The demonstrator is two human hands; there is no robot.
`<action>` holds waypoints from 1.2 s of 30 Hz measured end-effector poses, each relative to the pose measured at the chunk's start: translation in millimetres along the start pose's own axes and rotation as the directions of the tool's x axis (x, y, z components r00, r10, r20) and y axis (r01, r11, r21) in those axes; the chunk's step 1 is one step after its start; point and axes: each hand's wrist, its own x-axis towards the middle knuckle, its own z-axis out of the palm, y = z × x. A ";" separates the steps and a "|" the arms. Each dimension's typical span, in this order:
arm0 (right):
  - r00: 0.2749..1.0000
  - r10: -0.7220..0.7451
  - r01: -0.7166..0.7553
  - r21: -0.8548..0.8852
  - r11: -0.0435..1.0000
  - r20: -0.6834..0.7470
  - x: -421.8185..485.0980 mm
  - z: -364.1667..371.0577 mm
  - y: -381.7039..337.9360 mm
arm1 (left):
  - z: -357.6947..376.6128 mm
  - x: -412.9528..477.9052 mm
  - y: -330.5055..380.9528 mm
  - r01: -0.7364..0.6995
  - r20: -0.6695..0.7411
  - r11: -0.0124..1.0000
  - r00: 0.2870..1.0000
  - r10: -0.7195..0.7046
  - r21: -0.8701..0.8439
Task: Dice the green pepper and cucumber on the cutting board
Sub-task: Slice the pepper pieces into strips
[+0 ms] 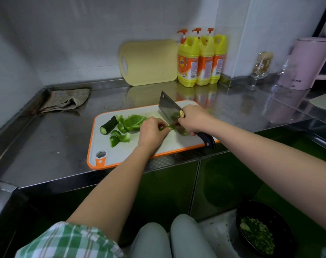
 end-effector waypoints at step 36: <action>0.997 0.049 -0.045 -0.066 0.997 0.063 0.2 7.7 -13.2 | -3.4 -3.0 1.2 -0.009 -0.017 0.999 1.000 0.008 -0.031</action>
